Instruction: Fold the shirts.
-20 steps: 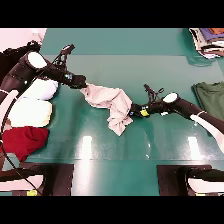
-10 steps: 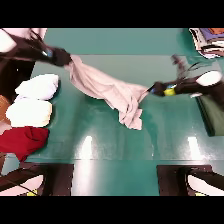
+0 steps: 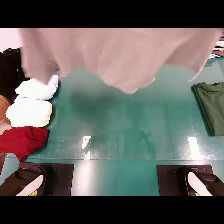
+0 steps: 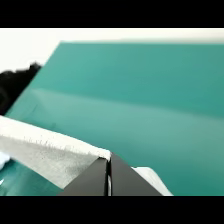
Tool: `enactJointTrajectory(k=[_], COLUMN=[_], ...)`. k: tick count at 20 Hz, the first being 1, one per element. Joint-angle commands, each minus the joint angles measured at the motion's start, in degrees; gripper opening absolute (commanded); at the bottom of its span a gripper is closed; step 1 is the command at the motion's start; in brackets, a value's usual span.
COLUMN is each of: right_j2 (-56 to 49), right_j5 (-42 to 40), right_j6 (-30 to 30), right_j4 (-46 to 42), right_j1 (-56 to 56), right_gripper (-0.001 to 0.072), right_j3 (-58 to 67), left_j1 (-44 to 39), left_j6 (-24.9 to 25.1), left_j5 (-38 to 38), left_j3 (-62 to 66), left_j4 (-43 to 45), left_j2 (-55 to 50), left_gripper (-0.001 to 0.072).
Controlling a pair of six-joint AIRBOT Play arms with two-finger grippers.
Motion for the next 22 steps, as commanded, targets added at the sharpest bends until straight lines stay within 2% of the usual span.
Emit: enactJointTrajectory(k=[1, 4, 6, 9, 11, 14, 16, 18, 22], right_j2=[3.8, 2.9, -0.3, -8.3, -13.4, -22.2, -29.9, -37.6, -49.4], right_j5=[1.3, 4.7, 9.4, 18.1, 20.5, 20.9, 20.1, 15.9, 10.1], right_j6=[0.1, 0.2, 3.0, 7.7, 9.9, 12.4, 12.5, 11.6, 11.6], right_j4=[-0.3, -0.2, -0.2, -0.2, -0.8, -12.8, -17.5, -18.1, -17.9], right_j1=[-3.9, -7.2, -9.1, -7.9, -4.0, 5.5, 9.5, 11.3, 12.0], right_gripper=[0.0013, 0.0013, 0.0012, 0.0012, 0.0012, 0.0012, 0.0012, 0.0012, 0.0013], right_j3=[9.0, 16.5, 22.5, 28.6, 26.1, 17.4, 13.0, 10.1, 12.5], left_j1=[0.0, 0.0, 0.0, 0.0, 0.0, 0.0, 0.0, 0.0, 1.7], left_j6=[-0.1, 0.0, 0.0, -0.1, -0.1, -0.1, -0.1, -0.1, -1.1], left_j5=[0.0, 0.0, -0.3, -1.0, -2.1, -2.3, -0.3, 2.3, 13.7], left_j3=[7.2, 9.2, 7.0, -3.6, -12.5, -25.3, -30.6, -32.1, -32.1], left_j4=[-3.5, -8.0, -7.6, -5.5, -4.7, -4.0, -2.3, 0.4, 1.5], left_j2=[3.5, 3.8, 3.8, 3.0, 0.9, -6.2, -13.0, -21.2, -33.5], left_gripper=[0.002, 0.0021, 0.002, 0.002, 0.002, 0.002, 0.0021, 0.0021, 0.0021])
